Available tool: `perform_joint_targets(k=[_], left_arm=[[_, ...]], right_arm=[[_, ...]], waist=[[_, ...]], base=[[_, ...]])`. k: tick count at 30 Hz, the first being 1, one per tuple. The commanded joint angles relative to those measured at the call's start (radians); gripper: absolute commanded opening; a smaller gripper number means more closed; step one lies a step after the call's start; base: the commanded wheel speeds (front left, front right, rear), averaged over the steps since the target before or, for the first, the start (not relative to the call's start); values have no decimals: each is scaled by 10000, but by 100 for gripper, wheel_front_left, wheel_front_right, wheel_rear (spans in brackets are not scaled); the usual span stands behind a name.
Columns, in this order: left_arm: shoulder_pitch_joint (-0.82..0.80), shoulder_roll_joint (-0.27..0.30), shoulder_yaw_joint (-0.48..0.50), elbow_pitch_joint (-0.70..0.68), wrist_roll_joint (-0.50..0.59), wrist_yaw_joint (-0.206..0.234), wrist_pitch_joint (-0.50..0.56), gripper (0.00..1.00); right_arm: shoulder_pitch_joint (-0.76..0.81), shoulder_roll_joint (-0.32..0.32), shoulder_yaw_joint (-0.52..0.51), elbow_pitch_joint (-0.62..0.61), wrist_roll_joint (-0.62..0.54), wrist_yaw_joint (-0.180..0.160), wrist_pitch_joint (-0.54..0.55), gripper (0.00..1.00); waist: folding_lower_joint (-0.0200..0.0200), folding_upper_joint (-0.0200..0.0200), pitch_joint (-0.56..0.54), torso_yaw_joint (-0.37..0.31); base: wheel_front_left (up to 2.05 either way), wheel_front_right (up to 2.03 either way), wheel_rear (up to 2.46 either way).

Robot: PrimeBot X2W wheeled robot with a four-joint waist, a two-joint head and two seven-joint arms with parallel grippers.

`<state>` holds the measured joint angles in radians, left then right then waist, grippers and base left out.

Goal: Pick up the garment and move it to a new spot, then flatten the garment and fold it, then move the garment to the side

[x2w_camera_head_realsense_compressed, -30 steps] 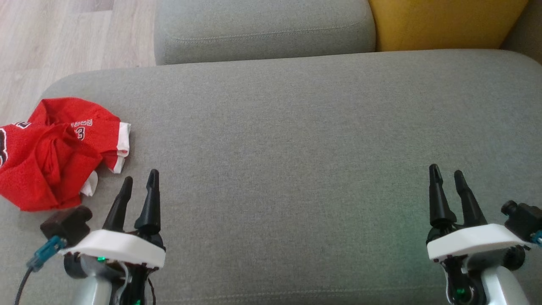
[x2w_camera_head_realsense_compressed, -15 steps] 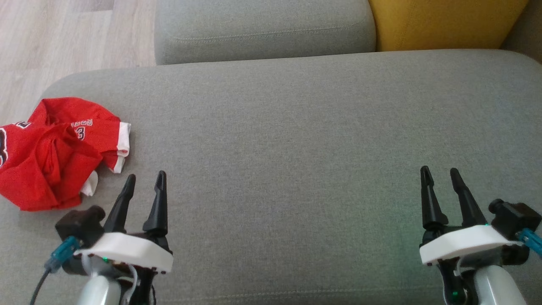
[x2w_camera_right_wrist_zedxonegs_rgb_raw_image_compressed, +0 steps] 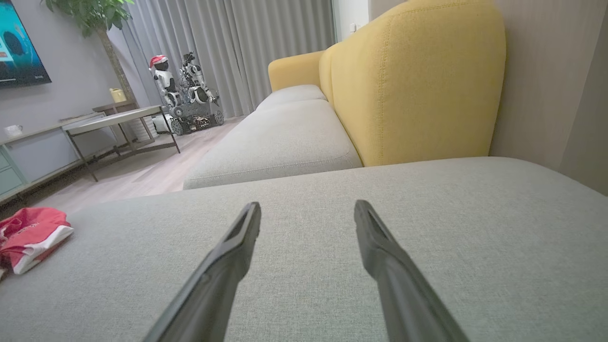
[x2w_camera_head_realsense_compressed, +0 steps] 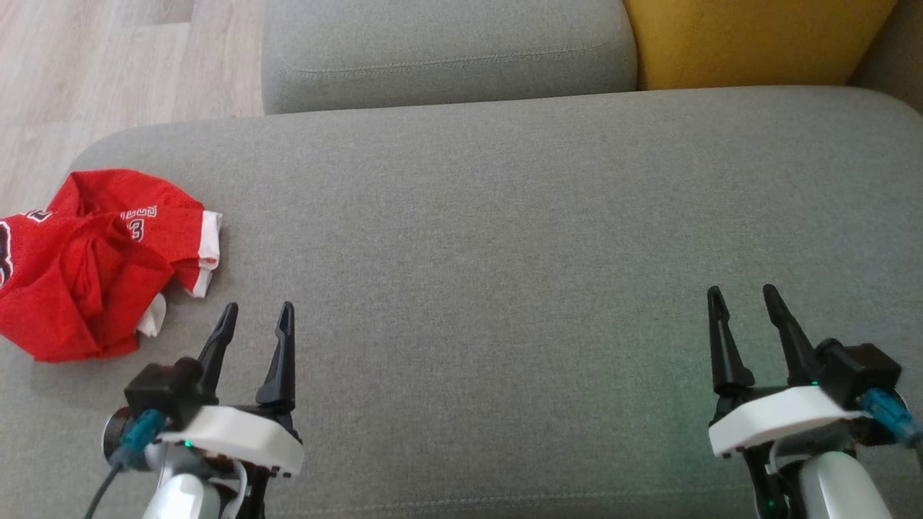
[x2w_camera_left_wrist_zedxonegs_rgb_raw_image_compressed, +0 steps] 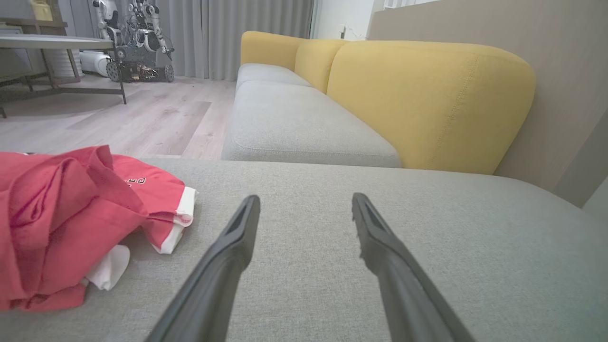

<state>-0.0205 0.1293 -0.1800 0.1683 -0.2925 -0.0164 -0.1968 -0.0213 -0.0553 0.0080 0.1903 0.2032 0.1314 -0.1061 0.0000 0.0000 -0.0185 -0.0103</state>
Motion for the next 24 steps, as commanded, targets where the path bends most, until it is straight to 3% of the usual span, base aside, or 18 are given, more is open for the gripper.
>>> perform_joint_targets(k=[1,16,24], left_arm=[[-313,193,254,-273,362,87,-184,100],[-191,-41,281,212,1548,19,-623,100],[-244,-156,436,397,1486,-26,-649,100]], right_arm=[[-253,-30,191,-412,-399,-7,-139,100],[-15,35,48,-539,-1559,-7,-130,100],[-15,47,-42,-455,-1165,-7,-24,100]], waist=[[0,0,-14,-1],[0,0,-57,58],[0,0,-40,62]], base=[[0,0,0],[0,0,0],[0,0,0]])
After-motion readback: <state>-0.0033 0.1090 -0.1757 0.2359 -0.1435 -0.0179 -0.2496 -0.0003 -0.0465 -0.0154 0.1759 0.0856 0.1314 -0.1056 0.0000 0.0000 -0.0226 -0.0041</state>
